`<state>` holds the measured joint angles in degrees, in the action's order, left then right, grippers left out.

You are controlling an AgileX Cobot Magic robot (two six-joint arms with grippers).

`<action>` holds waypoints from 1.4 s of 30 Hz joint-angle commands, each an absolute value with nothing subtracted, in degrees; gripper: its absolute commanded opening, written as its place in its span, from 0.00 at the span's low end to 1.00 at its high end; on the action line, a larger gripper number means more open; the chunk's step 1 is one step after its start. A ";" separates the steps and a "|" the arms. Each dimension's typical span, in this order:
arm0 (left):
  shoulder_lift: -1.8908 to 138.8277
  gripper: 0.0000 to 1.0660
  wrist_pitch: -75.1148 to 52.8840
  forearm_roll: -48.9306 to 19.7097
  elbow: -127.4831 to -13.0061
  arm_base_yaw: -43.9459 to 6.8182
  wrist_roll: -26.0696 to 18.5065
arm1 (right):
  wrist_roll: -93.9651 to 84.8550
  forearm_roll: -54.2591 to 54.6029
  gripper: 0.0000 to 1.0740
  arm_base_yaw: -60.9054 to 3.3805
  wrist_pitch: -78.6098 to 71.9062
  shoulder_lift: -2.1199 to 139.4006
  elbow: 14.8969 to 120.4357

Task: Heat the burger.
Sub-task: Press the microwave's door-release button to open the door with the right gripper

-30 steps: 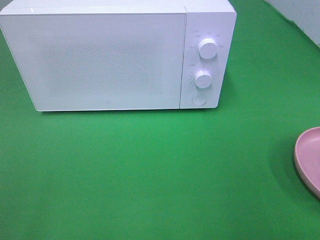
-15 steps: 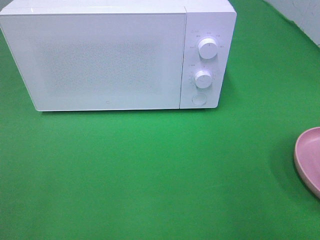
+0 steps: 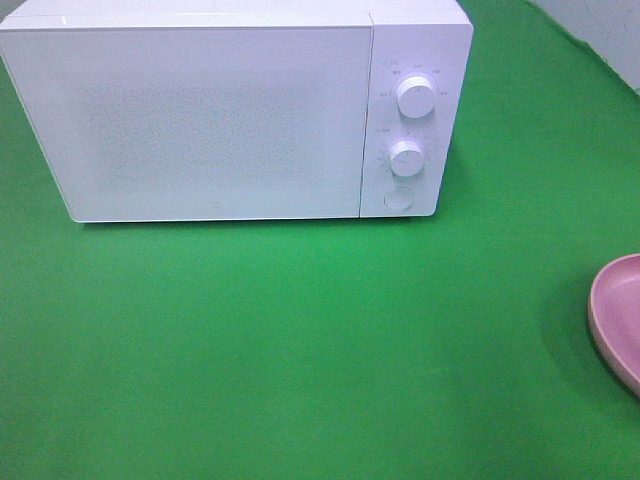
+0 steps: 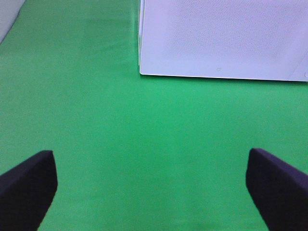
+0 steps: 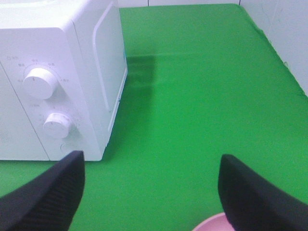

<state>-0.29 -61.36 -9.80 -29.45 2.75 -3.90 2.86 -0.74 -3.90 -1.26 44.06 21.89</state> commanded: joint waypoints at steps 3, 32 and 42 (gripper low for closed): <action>-1.55 0.94 -61.08 -9.74 -29.45 2.75 -3.78 | 2.64 -1.03 0.69 -3.50 -12.83 50.82 21.83; -1.55 0.94 -61.08 -9.74 -29.45 2.75 -3.78 | -16.90 24.12 0.69 -18.74 -56.49 77.75 13.58; -1.55 0.94 -61.08 -9.74 -29.45 2.75 -3.78 | -18.79 37.07 0.69 -34.61 -65.60 85.43 13.64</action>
